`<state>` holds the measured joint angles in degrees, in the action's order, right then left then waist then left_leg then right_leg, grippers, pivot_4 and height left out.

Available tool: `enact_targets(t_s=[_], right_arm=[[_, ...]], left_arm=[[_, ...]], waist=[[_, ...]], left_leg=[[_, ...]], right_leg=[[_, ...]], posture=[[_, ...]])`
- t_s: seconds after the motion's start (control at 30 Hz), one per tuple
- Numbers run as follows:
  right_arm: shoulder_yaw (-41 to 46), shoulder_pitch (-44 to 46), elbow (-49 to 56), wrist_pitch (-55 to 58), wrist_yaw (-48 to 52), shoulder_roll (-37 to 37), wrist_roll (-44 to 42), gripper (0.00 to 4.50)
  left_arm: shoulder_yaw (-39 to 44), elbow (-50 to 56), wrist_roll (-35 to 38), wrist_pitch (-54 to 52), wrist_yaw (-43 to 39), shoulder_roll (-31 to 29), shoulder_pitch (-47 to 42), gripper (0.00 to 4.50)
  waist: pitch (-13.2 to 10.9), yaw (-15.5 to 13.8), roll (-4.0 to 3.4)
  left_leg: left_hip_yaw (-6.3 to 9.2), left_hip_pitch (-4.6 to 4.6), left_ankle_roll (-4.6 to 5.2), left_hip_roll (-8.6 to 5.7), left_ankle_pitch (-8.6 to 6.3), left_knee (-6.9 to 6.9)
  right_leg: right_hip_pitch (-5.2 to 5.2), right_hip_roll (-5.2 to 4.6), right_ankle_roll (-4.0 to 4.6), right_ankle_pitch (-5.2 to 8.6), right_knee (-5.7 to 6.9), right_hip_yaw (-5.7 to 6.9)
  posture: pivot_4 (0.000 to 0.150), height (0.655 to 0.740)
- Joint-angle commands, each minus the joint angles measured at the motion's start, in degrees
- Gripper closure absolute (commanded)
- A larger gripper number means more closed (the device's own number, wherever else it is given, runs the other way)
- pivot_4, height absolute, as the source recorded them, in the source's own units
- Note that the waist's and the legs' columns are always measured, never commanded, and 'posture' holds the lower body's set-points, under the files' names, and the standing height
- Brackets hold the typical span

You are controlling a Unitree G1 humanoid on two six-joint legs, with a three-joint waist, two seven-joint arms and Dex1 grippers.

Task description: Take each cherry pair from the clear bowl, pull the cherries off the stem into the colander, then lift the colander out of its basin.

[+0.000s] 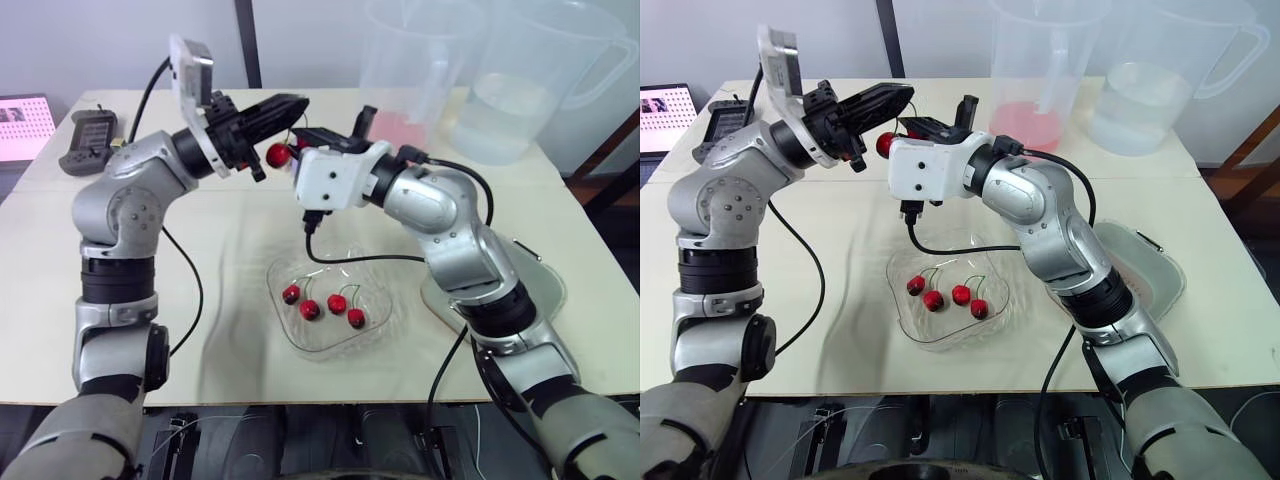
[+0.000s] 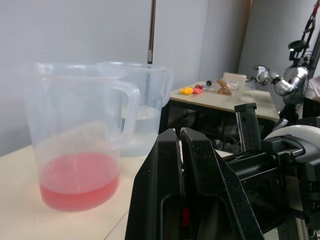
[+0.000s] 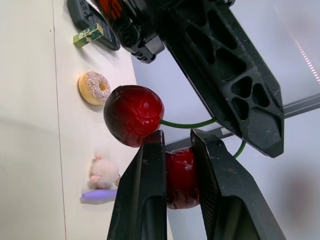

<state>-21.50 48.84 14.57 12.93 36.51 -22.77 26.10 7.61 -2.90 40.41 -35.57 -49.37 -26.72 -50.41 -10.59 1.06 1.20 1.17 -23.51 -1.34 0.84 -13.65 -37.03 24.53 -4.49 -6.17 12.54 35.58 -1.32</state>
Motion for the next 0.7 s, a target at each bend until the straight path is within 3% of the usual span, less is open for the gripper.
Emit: enact_targets(t_s=[0.03, 0.2, 0.27, 0.43, 0.6, 0.7], right_arm=[[3.5, 0.4, 3.9, 1.8, 1.7, 1.2, -4.3, 3.63], [3.2, 0.2, 4.4, 1.6, 2.2, -0.2, -3.9, 1.43], [6.7, -2.4, 6.7, 4.9, 4.7, -0.4, -9.5, 0.51], [20.2, -6.4, 13.1, 21.2, 14.1, -2.7, -30.9, 0.51], [32.2, -2.2, 15.3, 44.6, 9.4, 2.5, -48.3, 0.51], [37.6, 0.6, 12.9, 59.1, 11.9, 0.8, -59.7, 0.51]], left_arm=[[0.9, 0.3, 0.0, 0.8, 0.6, 0.2, -2.2, 4.49], [2.1, -1.1, 1.5, -0.1, 1.6, 1.0, -3.4, 4.50], [2.6, -1.8, 2.0, -0.7, 1.9, 1.2, -3.9, 4.50], [2.1, -2.9, 1.7, -1.3, -0.2, -0.5, -4.3, 4.50], [3.2, 0.3, 7.5, -7.5, -1.6, -1.2, -4.1, 4.50], [2.9, 1.8, 9.8, -11.0, -2.6, -2.0, -3.5, 4.50]], waist=[[0.0, 0.0, 0.00], [0.0, 0.0, 0.00], [0.0, -0.2, 0.00], [0.0, -0.3, 0.00], [0.0, 0.2, -0.01], [0.0, 0.0, -0.03]], left_leg=[[0.00, 0.00, 0.00, 0.00, 0.00, 0.00], [0.01, 0.00, 0.00, 0.00, 0.00, -0.01], [0.02, 0.00, 0.00, -0.01, 0.00, 0.00], [0.07, 0.00, 0.00, -0.02, 0.00, -0.02], [0.10, 0.09, 0.01, 0.03, 0.00, 0.00], [0.21, 0.11, 0.01, 0.04, 0.00, 0.03]], right_leg=[[0.00, 0.00, 0.00, 0.00, 0.00, 0.00], [-0.01, 0.00, 0.00, 0.00, 0.00, 0.00], [-0.02, 0.00, 0.00, 0.00, -0.01, 0.01], [-0.10, 0.00, -0.01, 0.00, -0.06, 0.03], [-0.10, 0.04, 0.00, 0.00, 0.05, 0.03], [-0.06, 0.06, 0.01, 0.01, 0.26, 0.09]], posture=[[0.150, 0.7400], [0.150, 0.7400], [0.150, 0.7400], [0.150, 0.7400], [0.150, 0.7400], [0.150, 0.7400]])
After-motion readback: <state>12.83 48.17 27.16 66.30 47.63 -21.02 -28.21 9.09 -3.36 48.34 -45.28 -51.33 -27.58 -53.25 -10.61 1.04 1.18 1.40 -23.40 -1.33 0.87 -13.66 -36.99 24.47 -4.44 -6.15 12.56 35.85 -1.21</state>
